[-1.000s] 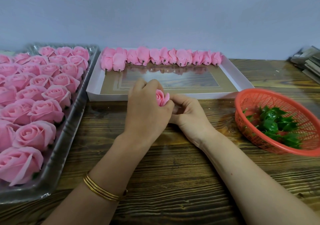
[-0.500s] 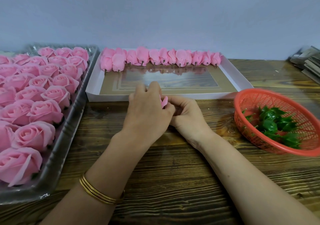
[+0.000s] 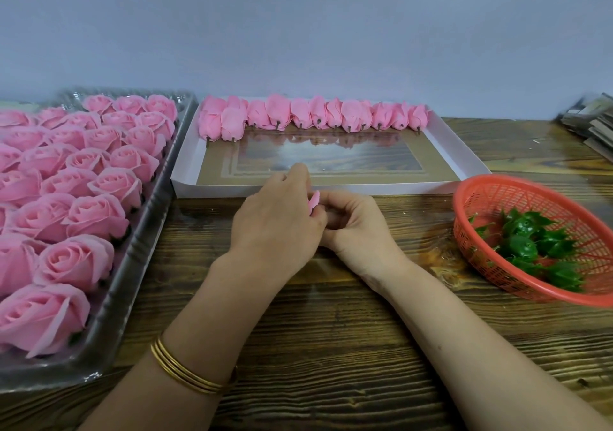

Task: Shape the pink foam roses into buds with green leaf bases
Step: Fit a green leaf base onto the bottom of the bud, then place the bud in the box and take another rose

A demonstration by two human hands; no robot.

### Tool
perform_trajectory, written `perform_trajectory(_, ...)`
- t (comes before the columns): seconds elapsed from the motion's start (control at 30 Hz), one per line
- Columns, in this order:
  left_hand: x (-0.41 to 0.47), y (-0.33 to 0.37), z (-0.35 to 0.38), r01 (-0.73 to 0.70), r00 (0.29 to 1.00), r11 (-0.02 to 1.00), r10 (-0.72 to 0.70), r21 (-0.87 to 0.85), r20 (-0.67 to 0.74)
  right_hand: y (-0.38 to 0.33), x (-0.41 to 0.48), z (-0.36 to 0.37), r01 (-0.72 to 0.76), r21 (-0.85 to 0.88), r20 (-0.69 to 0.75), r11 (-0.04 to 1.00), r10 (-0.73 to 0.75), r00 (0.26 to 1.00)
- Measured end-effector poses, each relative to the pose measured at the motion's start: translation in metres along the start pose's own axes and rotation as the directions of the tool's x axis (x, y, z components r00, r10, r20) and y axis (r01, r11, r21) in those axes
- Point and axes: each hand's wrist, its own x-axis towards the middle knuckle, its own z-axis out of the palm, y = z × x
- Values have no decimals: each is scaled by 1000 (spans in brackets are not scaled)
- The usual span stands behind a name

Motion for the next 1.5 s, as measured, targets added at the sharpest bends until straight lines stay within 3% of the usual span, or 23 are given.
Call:
perform_trajectory(0.23, -1, 1, -2, -11, 1000, 997, 12, -83, 19, -1, 0, 1, 1, 1, -20, 1000, -1, 1000)
perform_trajectory(0.8, 1, 1, -2, -40, 999, 998, 42, -48, 33, -1, 3, 1, 14, 80, -81, 997, -7, 997)
perform_trajectory(1.13, 0, -2, -8, -45, 995, 995, 53, -92, 88, 0, 5, 0, -8, 20, -52, 1000, 9, 999)
perform_trajectory(1.3, 1, -2, -11, -38, 995, 995, 46, -95, 85, -2, 4, -2, -31, -7, 34, 1000, 31, 999)
perform_trajectory(1.5, 15, 4, -23, -63, 988, 995, 73, -76, 137, -3, 3, -4, -41, 239, 66, 970, 26, 997)
